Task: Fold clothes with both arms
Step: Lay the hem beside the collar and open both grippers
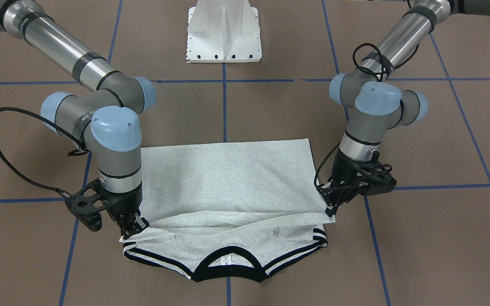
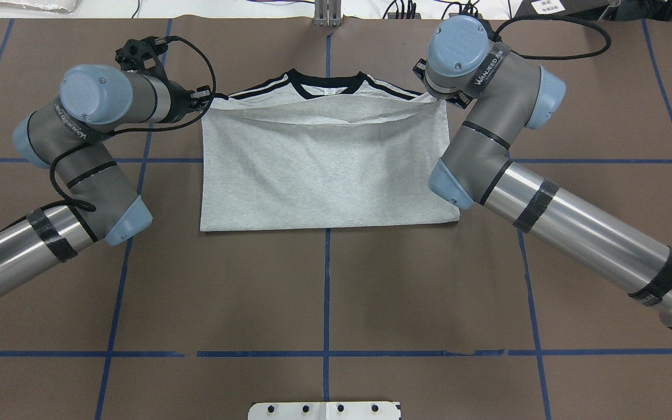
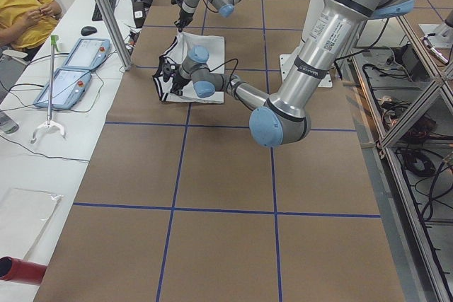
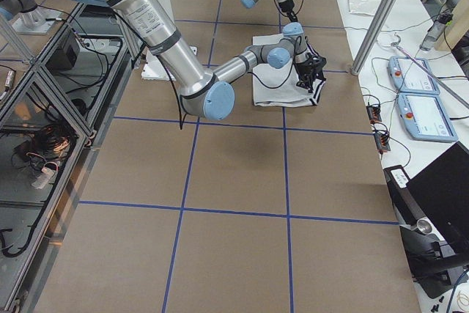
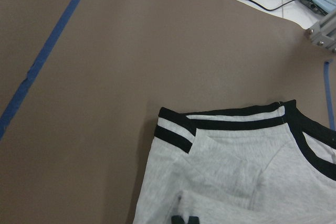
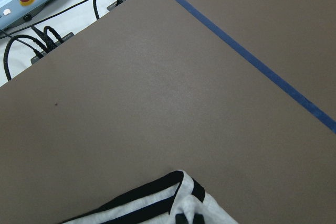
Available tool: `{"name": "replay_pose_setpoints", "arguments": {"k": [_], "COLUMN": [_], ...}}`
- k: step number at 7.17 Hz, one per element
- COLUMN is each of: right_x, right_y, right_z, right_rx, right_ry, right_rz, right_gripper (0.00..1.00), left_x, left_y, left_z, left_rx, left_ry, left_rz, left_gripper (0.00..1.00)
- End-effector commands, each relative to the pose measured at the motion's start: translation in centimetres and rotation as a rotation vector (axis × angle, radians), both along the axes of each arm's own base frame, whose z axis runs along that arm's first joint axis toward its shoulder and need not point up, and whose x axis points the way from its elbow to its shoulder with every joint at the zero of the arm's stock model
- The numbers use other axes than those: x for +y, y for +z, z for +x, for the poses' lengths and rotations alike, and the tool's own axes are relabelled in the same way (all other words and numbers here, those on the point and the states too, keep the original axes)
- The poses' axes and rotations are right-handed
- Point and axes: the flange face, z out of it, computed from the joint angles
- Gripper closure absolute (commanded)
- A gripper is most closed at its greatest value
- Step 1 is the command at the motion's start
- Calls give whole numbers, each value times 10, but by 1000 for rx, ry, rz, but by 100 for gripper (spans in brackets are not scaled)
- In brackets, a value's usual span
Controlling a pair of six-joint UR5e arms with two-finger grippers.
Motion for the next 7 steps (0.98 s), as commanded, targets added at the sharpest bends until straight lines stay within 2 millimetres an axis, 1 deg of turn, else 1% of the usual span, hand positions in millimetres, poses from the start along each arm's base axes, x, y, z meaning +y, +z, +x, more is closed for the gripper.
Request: {"name": "replay_pose_setpoints", "arguments": {"k": [1, 2, 3, 4, 6, 7], "right_x": [-7, -7, -8, -10, -13, -17], "right_y": [13, 17, 21, 17, 22, 25], "right_z": [-2, -3, -5, -5, -5, -5], "right_rx": [21, 27, 33, 31, 32, 14], "right_ry": [-6, -6, -7, -6, -3, 1], "right_rz": [-8, -13, -19, -17, -18, -2], "right_gripper": [100, 100, 100, 100, 100, 100], "left_x": [-11, -15, -22, -27, -29, -30], "left_y": [-2, -1, 1, 9, 17, 15], "left_z": [5, 8, 12, 18, 20, 19], "left_rx": [-10, -13, -25, -31, -33, -32], "left_ry": [-7, -8, -27, -28, -28, -30], "left_rz": [8, 5, 8, 4, 2, 3], "left_gripper": [100, 100, 100, 100, 100, 100]}}
